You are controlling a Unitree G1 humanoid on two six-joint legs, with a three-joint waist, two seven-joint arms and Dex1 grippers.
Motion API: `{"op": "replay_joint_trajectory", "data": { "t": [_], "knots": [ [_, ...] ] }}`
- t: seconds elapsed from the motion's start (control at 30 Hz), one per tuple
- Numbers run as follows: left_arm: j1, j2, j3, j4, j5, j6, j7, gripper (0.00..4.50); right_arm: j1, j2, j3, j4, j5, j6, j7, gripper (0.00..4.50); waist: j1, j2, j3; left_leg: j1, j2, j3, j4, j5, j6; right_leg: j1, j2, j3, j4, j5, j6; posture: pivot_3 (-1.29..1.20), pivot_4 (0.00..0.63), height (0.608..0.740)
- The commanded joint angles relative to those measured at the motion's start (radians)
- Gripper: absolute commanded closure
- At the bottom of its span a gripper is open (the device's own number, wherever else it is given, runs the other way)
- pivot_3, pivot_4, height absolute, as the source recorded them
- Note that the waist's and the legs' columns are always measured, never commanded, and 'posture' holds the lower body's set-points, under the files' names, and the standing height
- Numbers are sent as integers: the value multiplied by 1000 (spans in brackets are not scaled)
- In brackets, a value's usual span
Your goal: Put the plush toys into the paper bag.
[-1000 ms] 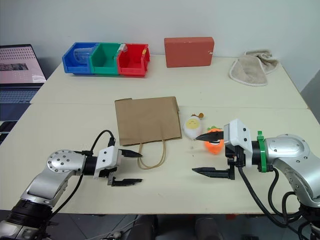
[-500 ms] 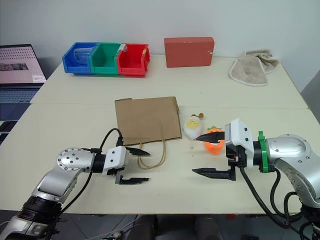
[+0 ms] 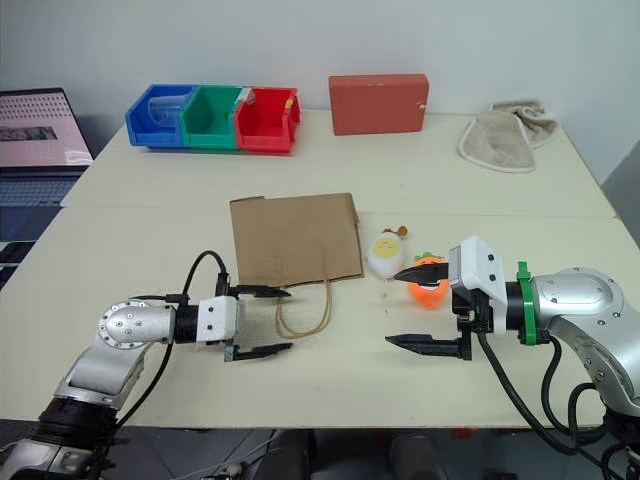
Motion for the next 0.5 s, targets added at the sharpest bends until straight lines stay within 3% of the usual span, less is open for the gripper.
{"op": "replay_joint_trajectory", "data": {
  "t": [0.03, 0.5],
  "knots": [
    [-3, 8, 3, 19, 11, -75, 8, 41, -31, -3, -9, -41, 32, -1, 7, 0, 0, 0, 0, 0, 0, 0, 0, 0, 0, 0, 0, 0, 0, 0, 0, 0, 150, 740],
    [-93, -31, -20, 193, 89, -307, 115, 41, -63, 17, 23, -48, 28, -2, -3, 0, 0, 0, 0, 0, 0, -1, 0, 0, 0, 0, 0, 0, 0, 0, 0, 0, 150, 740]
  ]
}}
